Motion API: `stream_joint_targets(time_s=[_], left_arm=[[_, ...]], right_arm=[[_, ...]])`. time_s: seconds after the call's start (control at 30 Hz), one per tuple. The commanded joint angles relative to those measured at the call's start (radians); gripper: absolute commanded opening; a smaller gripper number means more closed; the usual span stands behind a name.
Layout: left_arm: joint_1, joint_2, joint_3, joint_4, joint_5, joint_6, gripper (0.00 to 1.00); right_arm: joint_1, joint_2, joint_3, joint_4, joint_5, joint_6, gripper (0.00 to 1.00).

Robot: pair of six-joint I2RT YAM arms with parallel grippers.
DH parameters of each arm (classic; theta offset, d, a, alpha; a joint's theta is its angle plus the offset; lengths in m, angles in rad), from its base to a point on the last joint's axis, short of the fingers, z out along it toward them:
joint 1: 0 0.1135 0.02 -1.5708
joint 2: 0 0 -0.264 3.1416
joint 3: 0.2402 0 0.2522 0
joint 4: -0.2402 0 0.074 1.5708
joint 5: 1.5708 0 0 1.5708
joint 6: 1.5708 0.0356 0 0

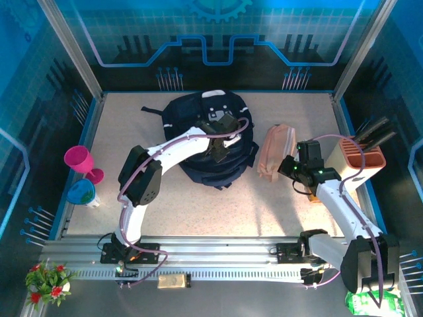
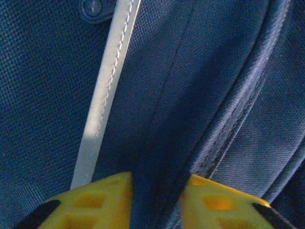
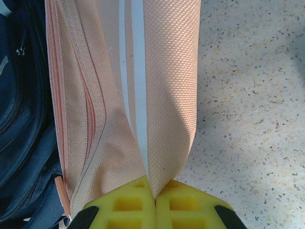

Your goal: Pack books, pencil case, and school supplies into a backpack

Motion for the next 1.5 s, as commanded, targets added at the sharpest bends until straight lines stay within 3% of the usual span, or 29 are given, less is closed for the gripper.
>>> stream_joint_targets(time_s=[0.0, 0.2, 0.57, 0.83, 1.17, 1.47], left_arm=[[0.016, -0.063, 0.022, 0.041, -0.076, -0.013, 0.23], [0.037, -0.116, -0.004, 0.087, -0.073, -0.027, 0.00], [0.055, -0.267, -0.039, 0.290, -0.090, -0.114, 0.00], [0.046, -0.369, -0.138, 0.478, -0.047, -0.086, 0.00], [0.022, -0.356, -0.141, 0.470, -0.027, -0.080, 0.00], [0.018, -0.395, -0.162, 0.494, -0.051, -0.123, 0.00]], right_arm=[[-0.017, -0.033, 0.041, -0.019, -0.024, -0.007, 0.00], [-0.034, -0.059, 0.041, -0.028, -0.072, -0.004, 0.00], [-0.025, -0.038, 0.046, -0.010, -0.239, -0.065, 0.01], [0.083, 0.069, 0.069, 0.069, -0.405, -0.062, 0.01], [0.183, 0.244, 0.187, 0.060, -0.430, -0.058, 0.02], [0.245, 0.552, 0.437, 0.005, -0.409, -0.054, 0.03]])
